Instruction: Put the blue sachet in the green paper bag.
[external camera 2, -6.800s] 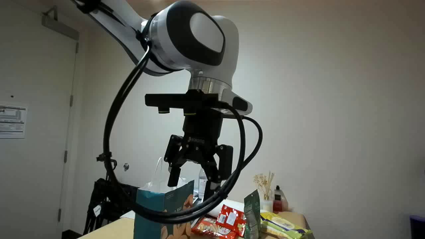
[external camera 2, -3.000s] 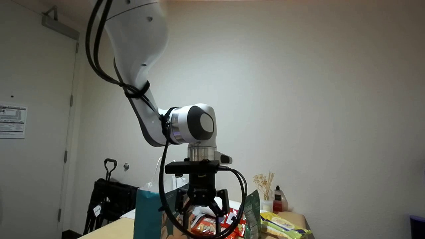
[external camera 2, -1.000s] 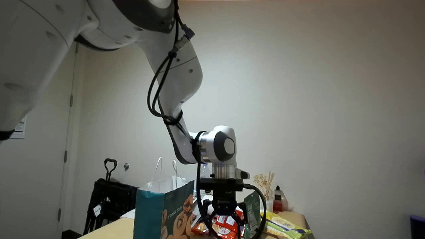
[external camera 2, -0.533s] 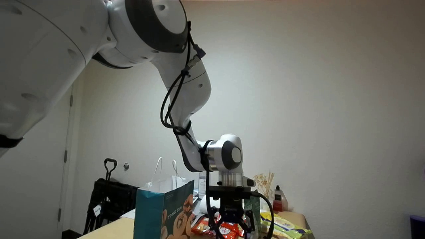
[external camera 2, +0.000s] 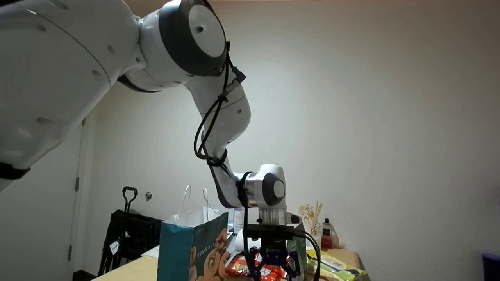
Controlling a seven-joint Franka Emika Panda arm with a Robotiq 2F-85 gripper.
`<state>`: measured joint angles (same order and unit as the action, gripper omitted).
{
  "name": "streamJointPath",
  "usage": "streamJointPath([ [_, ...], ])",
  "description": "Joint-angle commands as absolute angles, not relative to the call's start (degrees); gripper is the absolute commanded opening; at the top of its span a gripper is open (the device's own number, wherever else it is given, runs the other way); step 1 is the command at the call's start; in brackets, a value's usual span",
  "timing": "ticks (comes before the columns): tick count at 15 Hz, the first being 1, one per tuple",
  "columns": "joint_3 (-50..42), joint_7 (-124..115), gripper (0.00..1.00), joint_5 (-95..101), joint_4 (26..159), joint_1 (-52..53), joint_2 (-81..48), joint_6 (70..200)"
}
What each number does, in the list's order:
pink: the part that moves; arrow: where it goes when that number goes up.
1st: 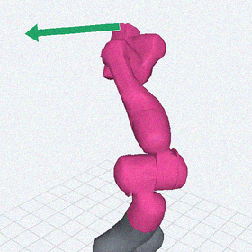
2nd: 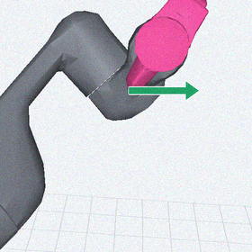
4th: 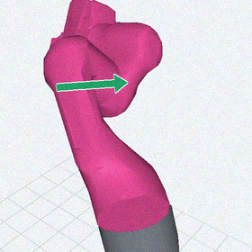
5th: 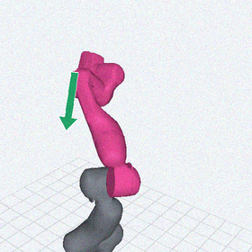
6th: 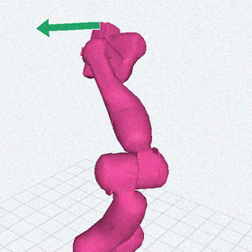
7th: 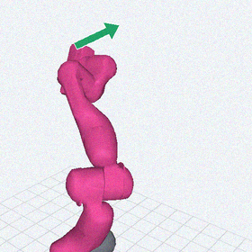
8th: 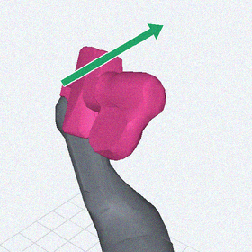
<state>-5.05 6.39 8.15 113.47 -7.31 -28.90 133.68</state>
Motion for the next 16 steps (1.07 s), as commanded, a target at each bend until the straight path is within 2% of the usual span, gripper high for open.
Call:
streamJointPath([
  [1, -6.2, 4.0, 1.00, 8.5, 110.0, -6.8, -32.1, 133.0],
  [6, -5.8, 5.4, 1.00, 8.1, 110.1, -7.2, -32.2, 133.4],
  [15, -6.1, 5.3, 1.00, 7.7, 101.4, -8.0, -42.1, 129.6],
  [16, -6.0, 5.4, 1.00, 8.1, 103.6, -7.6, -40.5, 131.3],
])
